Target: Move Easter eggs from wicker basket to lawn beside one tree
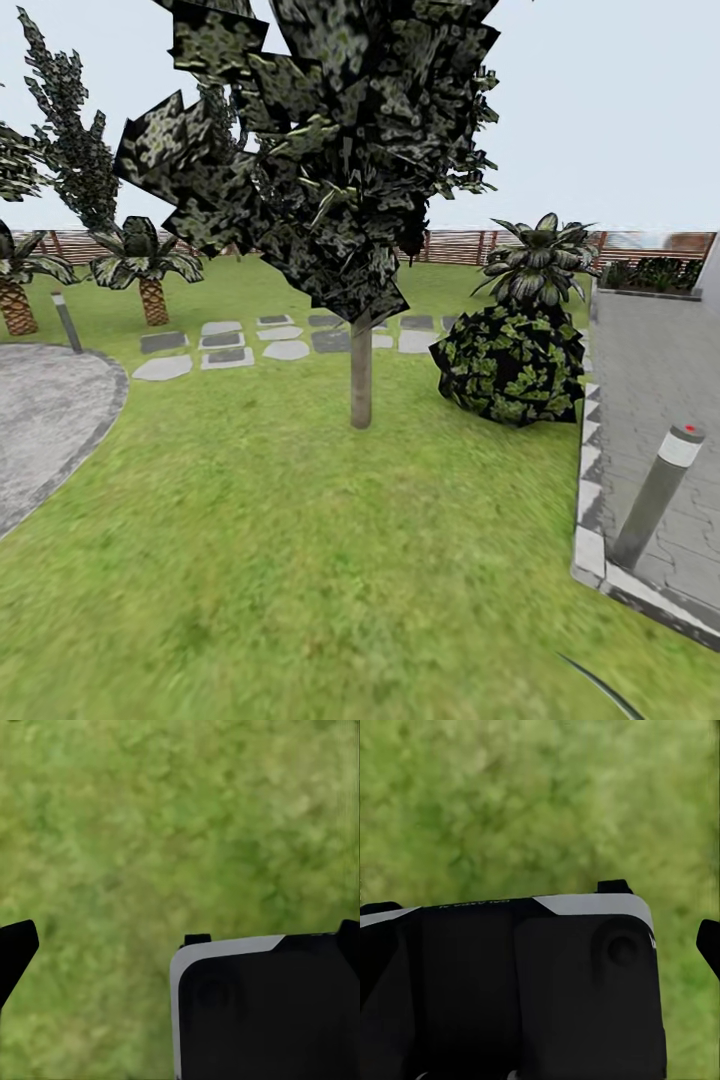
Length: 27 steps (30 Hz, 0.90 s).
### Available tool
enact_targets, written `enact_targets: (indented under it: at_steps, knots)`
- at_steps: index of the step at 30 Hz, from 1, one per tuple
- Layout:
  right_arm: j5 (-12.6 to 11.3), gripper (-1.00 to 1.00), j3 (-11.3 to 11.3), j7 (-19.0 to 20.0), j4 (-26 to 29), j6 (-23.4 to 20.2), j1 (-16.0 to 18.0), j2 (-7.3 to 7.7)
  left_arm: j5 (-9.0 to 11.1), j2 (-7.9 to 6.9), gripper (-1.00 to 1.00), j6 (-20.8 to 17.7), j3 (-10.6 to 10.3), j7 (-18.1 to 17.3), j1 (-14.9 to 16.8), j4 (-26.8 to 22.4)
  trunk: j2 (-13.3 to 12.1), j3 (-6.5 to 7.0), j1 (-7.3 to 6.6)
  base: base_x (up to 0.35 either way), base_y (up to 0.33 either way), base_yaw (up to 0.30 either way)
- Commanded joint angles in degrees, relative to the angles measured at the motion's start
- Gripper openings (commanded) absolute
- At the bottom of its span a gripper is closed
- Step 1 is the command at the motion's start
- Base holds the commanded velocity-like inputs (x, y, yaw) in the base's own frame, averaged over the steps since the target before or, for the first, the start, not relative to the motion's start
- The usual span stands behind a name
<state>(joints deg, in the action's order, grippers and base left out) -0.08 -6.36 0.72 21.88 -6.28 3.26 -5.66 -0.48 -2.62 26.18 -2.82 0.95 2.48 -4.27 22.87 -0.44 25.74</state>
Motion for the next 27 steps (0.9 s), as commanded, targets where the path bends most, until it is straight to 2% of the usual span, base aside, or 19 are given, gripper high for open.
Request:
enact_targets:
  at_steps: [1,27]
  knots:
    - [0.0,1.00,-0.3,0.1,0.1,-0.3,0.0,-0.05,0.0,-0.02,1.00,0.2,-0.3,0.1,0.0,0.0,0.1,-0.05,0.04,0.210,0.000,0.000]
    - [0.0,1.00,-0.3,0.1,0.2,-0.3,0.0,-0.05,0.0,-0.02,1.00,0.2,-0.3,0.1,0.0,0.0,0.1,-0.05,0.04,0.220,0.000,0.000]
